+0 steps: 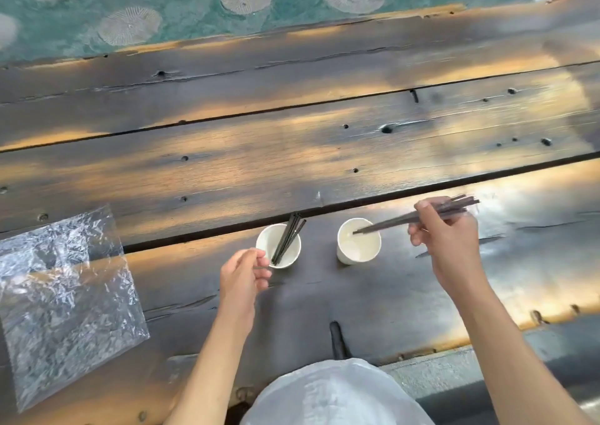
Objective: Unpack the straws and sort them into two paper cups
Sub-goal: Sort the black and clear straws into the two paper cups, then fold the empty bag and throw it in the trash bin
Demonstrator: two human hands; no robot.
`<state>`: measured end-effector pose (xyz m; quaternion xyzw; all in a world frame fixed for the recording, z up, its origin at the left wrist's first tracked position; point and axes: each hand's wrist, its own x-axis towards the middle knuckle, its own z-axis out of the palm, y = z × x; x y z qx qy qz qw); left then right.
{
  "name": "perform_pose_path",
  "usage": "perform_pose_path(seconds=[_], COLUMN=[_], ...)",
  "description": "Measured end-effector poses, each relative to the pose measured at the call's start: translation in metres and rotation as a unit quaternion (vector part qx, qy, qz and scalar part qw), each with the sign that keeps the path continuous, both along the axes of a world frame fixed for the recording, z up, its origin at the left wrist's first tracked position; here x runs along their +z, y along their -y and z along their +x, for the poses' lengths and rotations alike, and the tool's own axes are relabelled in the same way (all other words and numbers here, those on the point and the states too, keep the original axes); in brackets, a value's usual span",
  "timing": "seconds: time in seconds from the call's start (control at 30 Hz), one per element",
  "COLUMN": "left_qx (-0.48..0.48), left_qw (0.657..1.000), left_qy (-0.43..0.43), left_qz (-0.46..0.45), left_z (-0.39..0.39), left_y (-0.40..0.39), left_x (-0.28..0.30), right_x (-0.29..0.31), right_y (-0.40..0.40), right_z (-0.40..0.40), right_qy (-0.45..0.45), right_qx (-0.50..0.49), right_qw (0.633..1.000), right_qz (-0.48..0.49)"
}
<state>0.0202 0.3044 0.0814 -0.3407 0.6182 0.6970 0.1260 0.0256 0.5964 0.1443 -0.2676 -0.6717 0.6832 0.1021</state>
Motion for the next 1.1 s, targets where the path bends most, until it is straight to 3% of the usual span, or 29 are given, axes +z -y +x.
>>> perform_pose_path(seconds=[0.23, 0.37, 0.67, 0.87, 0.97, 1.1], left_qx=[0.058, 0.085, 0.140, 0.156, 0.079, -0.078], left_qw=[0.998, 0.996, 0.989, 0.987, 0.990, 0.938], left_qy=[0.024, 0.028, 0.037, 0.040, 0.022, 0.050], left_qz=[0.009, 0.015, 0.023, 0.004, -0.115, -0.333], left_z=[0.014, 0.025, 0.045, 0.052, 0.060, 0.071], left_y=[-0.012, -0.017, 0.002, 0.041, 0.078, 0.149], left_x=[-0.006, -0.008, -0.019, -0.022, -0.037, -0.067], right_x=[-0.044, -0.052, -0.018, 0.019, 0.021, 0.003], right_y=[0.000, 0.005, 0.002, 0.061, 0.124, 0.214], right_z=[-0.009, -0.014, -0.024, -0.042, -0.046, -0.036], right_qy=[0.119, 0.143, 0.082, -0.006, -0.021, 0.005], right_qx=[0.138, 0.198, 0.170, 0.164, 0.234, 0.347], right_qw=[0.979, 0.963, 0.976, 0.981, 0.969, 0.936], right_qz=[0.095, 0.114, 0.112, 0.100, 0.076, 0.062])
